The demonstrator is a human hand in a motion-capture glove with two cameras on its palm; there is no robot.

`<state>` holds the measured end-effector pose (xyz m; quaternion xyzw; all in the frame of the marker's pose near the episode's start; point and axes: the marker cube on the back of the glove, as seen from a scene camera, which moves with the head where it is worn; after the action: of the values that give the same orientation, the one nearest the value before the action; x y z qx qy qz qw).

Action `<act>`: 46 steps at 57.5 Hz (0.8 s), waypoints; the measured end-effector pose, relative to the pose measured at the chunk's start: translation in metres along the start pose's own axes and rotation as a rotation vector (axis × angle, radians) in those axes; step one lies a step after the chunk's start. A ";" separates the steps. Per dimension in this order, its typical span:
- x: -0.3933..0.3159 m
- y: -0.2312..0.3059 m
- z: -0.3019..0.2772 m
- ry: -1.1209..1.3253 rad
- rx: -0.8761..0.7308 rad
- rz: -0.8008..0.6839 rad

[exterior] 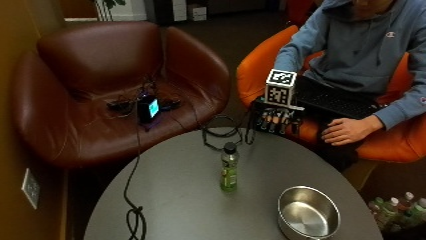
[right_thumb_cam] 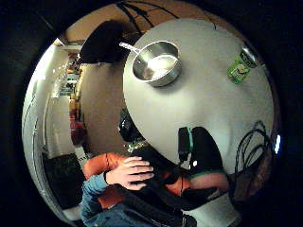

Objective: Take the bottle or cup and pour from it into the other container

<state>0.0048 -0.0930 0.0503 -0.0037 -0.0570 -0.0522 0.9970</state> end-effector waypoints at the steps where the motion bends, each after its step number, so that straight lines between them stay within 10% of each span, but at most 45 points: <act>1: 0.000 -0.001 0.001 -0.002 -0.003 0.001; 46: 0.092 0.021 0.011 0.014 0.061 -0.093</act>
<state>0.0971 -0.0815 0.0713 0.0297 -0.0518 -0.0966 0.9935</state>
